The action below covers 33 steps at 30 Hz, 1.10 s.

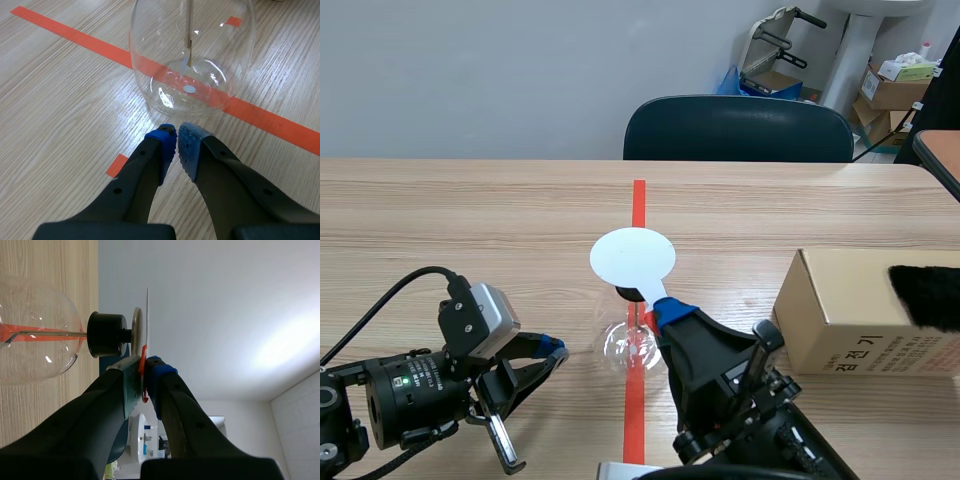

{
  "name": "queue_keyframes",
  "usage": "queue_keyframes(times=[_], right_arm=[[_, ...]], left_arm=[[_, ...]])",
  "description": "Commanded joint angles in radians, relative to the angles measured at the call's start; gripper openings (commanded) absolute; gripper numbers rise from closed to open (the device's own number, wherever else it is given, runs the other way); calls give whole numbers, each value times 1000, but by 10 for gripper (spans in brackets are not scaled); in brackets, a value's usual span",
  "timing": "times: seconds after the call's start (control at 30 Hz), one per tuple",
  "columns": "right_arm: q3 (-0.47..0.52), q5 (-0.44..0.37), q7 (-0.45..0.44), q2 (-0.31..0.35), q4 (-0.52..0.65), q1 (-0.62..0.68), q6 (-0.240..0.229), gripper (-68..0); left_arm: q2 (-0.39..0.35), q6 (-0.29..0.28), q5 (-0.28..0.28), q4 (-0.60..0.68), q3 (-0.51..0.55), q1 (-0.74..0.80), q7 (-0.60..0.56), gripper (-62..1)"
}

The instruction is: Do the electroscope experiment

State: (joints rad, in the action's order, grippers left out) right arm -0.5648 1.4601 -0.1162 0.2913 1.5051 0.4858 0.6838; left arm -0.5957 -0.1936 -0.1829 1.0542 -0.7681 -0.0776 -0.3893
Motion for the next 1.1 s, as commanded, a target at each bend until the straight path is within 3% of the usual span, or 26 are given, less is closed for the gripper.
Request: queue_keyframes(times=[0.0,0.53,1.07], right_arm=[[5,1,-3,5,20,-3,11,-669],[5,1,35,5,20,-3,11,-669],[5,1,372,5,20,-3,11,-669]], left_arm=[[2,0,-7,18,2,3,-10,-543],[2,0,-7,18,2,3,-10,-543],[2,0,-7,18,2,3,-10,-543]])
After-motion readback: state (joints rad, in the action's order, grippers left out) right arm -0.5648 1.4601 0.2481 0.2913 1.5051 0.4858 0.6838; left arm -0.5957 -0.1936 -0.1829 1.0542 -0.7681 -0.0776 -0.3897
